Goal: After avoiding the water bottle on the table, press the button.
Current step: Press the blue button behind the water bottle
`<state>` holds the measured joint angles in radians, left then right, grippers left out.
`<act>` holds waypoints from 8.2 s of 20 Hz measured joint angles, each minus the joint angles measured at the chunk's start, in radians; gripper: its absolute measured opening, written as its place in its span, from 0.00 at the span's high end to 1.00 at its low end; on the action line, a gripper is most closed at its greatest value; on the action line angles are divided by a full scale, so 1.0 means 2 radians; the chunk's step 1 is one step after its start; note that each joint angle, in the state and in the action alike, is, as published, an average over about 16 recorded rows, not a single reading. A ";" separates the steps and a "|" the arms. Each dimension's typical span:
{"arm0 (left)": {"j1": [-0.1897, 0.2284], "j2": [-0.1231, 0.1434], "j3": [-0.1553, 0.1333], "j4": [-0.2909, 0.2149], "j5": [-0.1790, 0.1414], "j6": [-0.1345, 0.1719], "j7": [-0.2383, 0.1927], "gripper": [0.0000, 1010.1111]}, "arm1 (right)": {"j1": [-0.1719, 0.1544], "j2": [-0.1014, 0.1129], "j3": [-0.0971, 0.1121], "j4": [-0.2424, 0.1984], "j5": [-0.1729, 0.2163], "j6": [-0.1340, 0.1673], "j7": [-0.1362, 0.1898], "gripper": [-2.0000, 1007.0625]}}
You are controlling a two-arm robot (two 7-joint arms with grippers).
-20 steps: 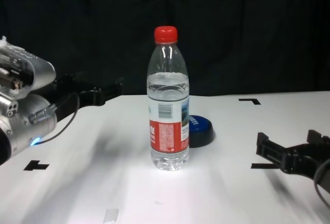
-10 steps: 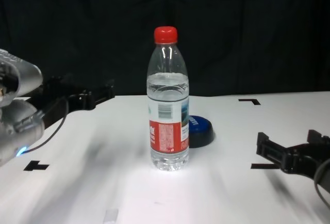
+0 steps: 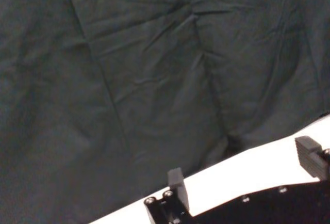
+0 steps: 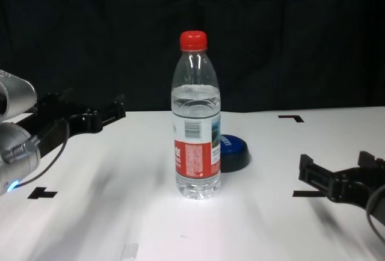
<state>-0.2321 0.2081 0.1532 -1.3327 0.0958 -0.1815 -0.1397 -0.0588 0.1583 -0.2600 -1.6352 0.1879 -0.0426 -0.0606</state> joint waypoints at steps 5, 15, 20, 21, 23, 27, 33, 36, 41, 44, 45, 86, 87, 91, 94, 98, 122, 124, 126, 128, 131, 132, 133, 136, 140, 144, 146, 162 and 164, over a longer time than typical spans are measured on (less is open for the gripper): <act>0.017 -0.004 -0.006 -0.018 0.003 0.003 0.006 0.00 | 0.000 0.000 0.000 0.000 0.000 0.000 0.000 0.00; 0.045 -0.013 -0.016 -0.048 0.011 0.009 0.017 0.00 | 0.000 0.000 0.000 0.000 0.000 0.000 0.000 0.00; 0.057 -0.016 -0.020 -0.061 0.015 0.013 0.020 0.00 | 0.000 0.000 0.000 0.000 0.000 0.000 0.000 0.00; 0.060 -0.017 -0.021 -0.063 0.015 0.014 0.021 0.00 | 0.000 0.000 0.000 0.000 0.000 0.000 0.000 0.00; 0.065 -0.018 -0.022 -0.069 0.017 0.016 0.022 0.00 | 0.000 0.000 0.000 0.000 0.000 0.000 0.000 0.00; 0.074 -0.020 -0.025 -0.078 0.020 0.019 0.025 0.00 | 0.000 0.000 0.000 0.000 0.000 0.000 0.000 0.00; 0.087 -0.025 -0.030 -0.090 0.024 0.022 0.032 0.00 | 0.000 0.000 0.000 0.000 0.000 0.000 0.000 0.00; 0.093 -0.027 -0.033 -0.095 0.027 0.023 0.035 0.00 | 0.000 0.000 0.000 0.000 0.000 0.000 0.000 0.00; 0.102 -0.031 -0.036 -0.104 0.031 0.025 0.040 0.00 | 0.000 0.000 0.000 0.000 0.000 0.000 0.000 0.00; 0.109 -0.034 -0.039 -0.111 0.033 0.027 0.042 0.00 | 0.000 0.000 0.000 0.000 0.000 0.000 0.000 0.00; 0.112 -0.035 -0.039 -0.113 0.033 0.028 0.043 0.00 | 0.000 0.000 0.000 0.000 0.000 0.000 0.000 0.00; 0.164 -0.069 -0.056 -0.149 0.050 0.038 0.068 0.00 | 0.000 0.000 0.000 0.000 0.000 0.000 0.000 0.00; 0.165 -0.070 -0.057 -0.149 0.050 0.039 0.068 0.00 | 0.000 0.000 0.000 0.000 0.000 0.000 0.000 0.00; 0.165 -0.071 -0.057 -0.150 0.049 0.040 0.069 0.00 | 0.000 0.000 0.000 0.000 0.000 0.000 0.000 0.00; 0.165 -0.071 -0.057 -0.149 0.049 0.040 0.069 0.00 | 0.000 -0.001 0.000 0.000 -0.001 0.000 0.000 0.00; 0.165 -0.070 -0.057 -0.149 0.049 0.039 0.068 0.00 | 0.001 -0.003 0.002 0.001 -0.004 0.000 0.002 0.00; 0.165 -0.070 -0.057 -0.149 0.049 0.038 0.068 0.00 | 0.060 -0.028 0.027 0.047 -0.048 -0.007 0.040 0.00; 0.165 -0.070 -0.057 -0.149 0.049 0.038 0.068 0.00 | 0.068 -0.030 0.029 0.054 -0.051 -0.008 0.043 0.00; 0.165 -0.070 -0.057 -0.149 0.049 0.038 0.068 0.00 | 0.076 -0.032 0.032 0.062 -0.056 -0.008 0.047 0.00; 0.165 -0.070 -0.057 -0.149 0.049 0.038 0.068 0.00 | 0.084 -0.033 0.034 0.070 -0.060 -0.009 0.051 0.00; 0.165 -0.070 -0.057 -0.149 0.049 0.038 0.068 0.00 | 0.097 -0.036 0.036 0.084 -0.067 -0.010 0.056 0.00; 0.165 -0.070 -0.057 -0.149 0.049 0.038 0.068 0.00 | 0.101 -0.037 0.037 0.089 -0.069 -0.010 0.057 0.00; 0.165 -0.070 -0.057 -0.149 0.049 0.038 0.068 0.00 | 0.106 -0.037 0.038 0.094 -0.071 -0.011 0.059 0.00; 0.165 -0.070 -0.057 -0.149 0.049 0.038 0.068 0.00 | 0.119 -0.040 0.040 0.109 -0.078 -0.013 0.064 0.00; 0.165 -0.070 -0.057 -0.149 0.049 0.038 0.068 0.00 | 0.137 -0.043 0.042 0.131 -0.085 -0.016 0.070 0.00; 0.165 -0.070 -0.057 -0.149 0.049 0.038 0.068 0.00 | 0.157 -0.046 0.044 0.156 -0.091 -0.021 0.077 0.00; 0.165 -0.070 -0.057 -0.149 0.049 0.038 0.068 0.00 | 0.166 -0.047 0.043 0.168 -0.094 -0.023 0.080 0.00; 0.165 -0.070 -0.057 -0.149 0.049 0.038 0.068 0.00 | 0.251 -0.062 0.032 0.288 -0.106 -0.043 0.096 0.00; 0.165 -0.070 -0.057 -0.149 0.049 0.038 0.068 0.00 | 0.263 -0.064 0.032 0.305 -0.106 -0.046 0.098 0.00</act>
<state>0.0985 0.0681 0.0401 -1.6305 0.1942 -0.1050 -0.0034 0.4670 0.0302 -0.1962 -1.0249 -0.0241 -0.1348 0.1345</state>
